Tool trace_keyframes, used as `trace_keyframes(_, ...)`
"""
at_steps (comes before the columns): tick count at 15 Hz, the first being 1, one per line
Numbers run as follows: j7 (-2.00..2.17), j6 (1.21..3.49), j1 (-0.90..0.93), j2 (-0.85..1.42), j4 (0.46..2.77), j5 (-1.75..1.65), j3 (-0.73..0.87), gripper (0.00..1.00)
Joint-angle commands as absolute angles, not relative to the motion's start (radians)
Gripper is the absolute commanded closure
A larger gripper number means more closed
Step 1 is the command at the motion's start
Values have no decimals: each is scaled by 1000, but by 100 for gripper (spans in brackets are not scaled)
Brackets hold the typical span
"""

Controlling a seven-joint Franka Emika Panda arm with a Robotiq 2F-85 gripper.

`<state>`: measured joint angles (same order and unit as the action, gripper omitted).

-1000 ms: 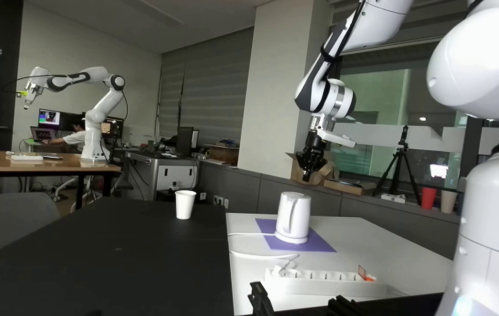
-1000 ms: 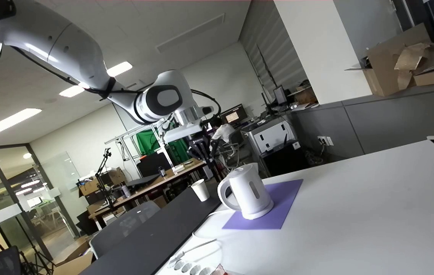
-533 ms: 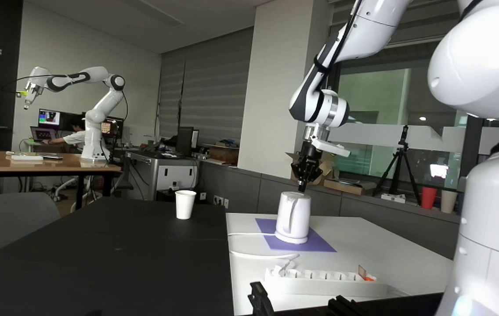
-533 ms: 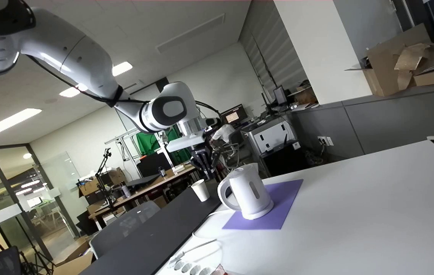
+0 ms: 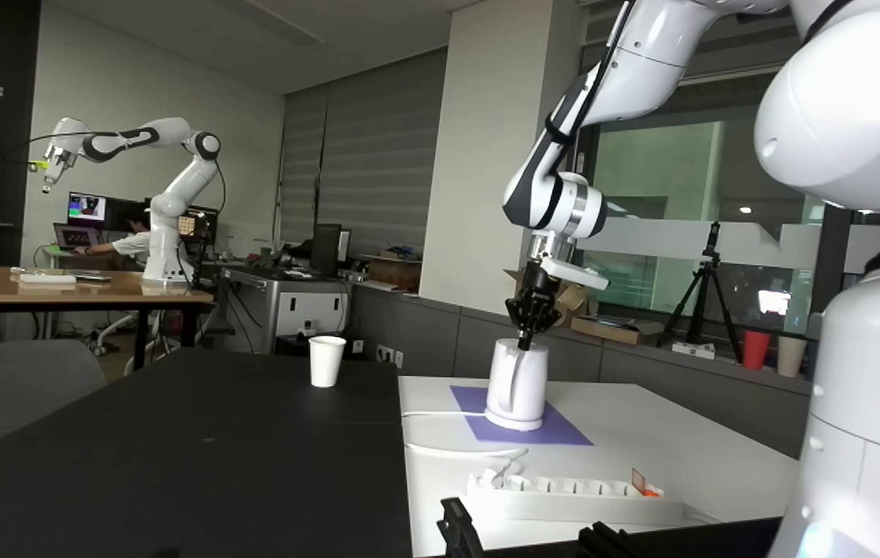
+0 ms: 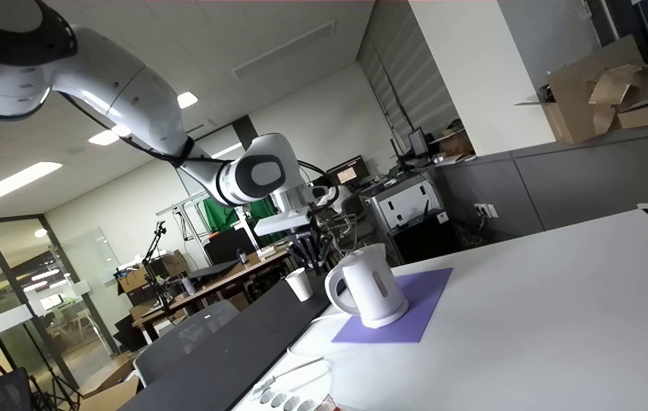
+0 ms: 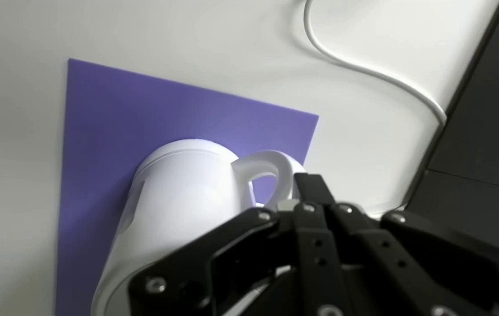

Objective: Switch on the electric kettle then switch it off

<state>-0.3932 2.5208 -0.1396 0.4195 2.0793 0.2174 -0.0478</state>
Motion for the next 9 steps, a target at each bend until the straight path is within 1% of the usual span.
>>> trace_keyframes(1,-360,2532,-149,452,2039,231,-64,100)
trace_keyframes(9,-352,2581,-154,498,2012,241,-81,100)
